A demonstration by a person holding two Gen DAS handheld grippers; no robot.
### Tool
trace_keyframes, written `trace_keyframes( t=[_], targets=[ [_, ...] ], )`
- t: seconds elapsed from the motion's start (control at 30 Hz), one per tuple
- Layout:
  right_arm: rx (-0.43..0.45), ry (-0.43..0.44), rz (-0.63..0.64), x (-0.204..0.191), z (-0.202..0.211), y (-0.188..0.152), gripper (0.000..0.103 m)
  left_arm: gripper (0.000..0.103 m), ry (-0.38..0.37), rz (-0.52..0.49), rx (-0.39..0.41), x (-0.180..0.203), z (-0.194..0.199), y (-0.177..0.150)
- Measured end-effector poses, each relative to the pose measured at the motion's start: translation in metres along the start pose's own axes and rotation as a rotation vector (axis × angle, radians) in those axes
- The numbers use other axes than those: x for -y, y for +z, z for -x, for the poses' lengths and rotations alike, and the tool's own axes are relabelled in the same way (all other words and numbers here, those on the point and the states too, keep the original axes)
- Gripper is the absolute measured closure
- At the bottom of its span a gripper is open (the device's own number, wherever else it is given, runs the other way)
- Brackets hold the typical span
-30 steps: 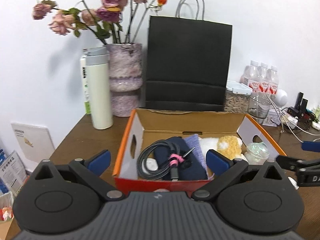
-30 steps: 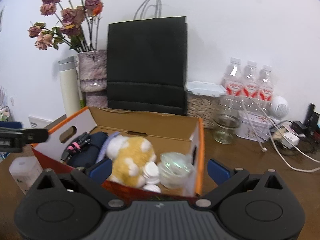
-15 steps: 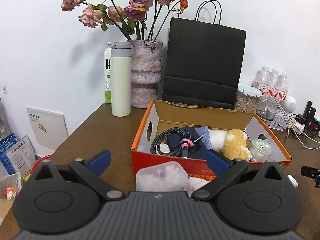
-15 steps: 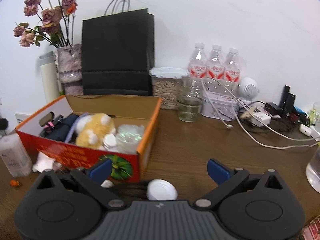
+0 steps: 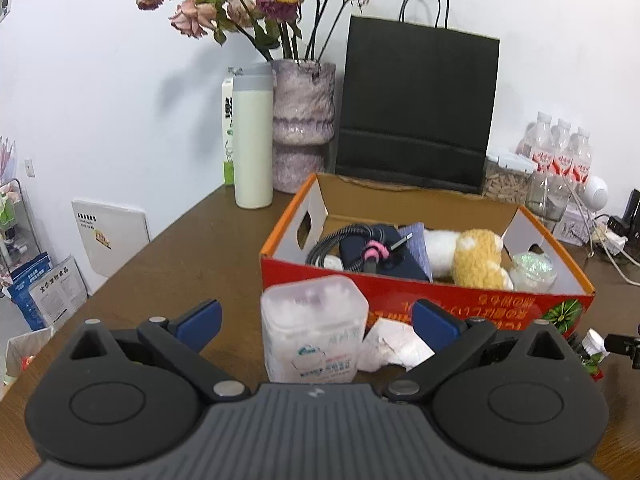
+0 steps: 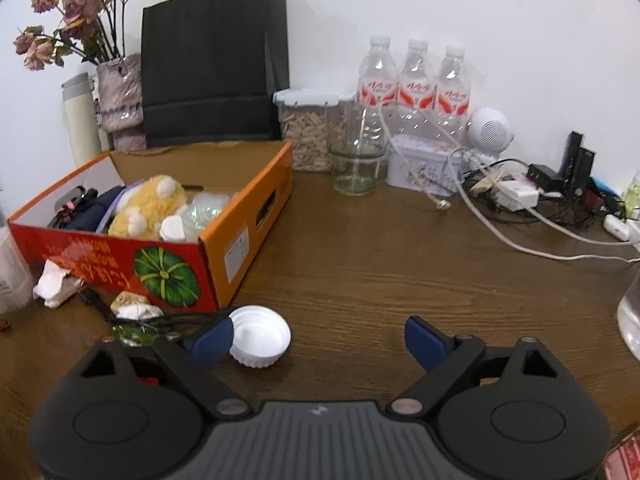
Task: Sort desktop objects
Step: 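Move both open tools back toward the white container and white cap, then grasp the white plastic container with the left tool while the right tool grasps the white cap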
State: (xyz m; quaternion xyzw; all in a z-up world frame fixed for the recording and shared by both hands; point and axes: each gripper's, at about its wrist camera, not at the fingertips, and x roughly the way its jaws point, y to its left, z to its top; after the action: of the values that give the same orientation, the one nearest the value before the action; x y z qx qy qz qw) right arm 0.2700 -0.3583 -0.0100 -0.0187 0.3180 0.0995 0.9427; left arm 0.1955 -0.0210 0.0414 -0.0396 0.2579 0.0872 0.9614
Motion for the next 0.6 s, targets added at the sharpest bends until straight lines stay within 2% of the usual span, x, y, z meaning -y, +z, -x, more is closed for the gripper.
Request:
trace_keyframes(
  t=[0.2, 0.33, 0.4, 0.53, 0.6],
  targets=[
    [-0.007, 0.083, -0.016, -0.002, -0.012, 0.002, 0.020, 0.000, 0.017, -0.003, -0.016, 0.011, -0.017, -0.009],
    [-0.030, 0.091, -0.009, -0.006, -0.024, 0.002, 0.026, 0.000, 0.052, -0.034, -0.012, 0.017, -0.032, -0.012],
    [-0.039, 0.107, -0.027, -0.005, -0.028, 0.002, 0.039, 0.000, 0.059, -0.046, -0.014, 0.018, -0.037, -0.013],
    [-0.040, 0.121, -0.062, 0.000, -0.030, 0.001, 0.051, 0.000, 0.064, -0.089, -0.007, 0.020, -0.043, -0.019],
    [-0.036, 0.104, -0.063, 0.000, -0.030, 0.000, 0.062, 0.000, 0.072, -0.109, -0.001, 0.021, -0.044, -0.021]
  ],
)
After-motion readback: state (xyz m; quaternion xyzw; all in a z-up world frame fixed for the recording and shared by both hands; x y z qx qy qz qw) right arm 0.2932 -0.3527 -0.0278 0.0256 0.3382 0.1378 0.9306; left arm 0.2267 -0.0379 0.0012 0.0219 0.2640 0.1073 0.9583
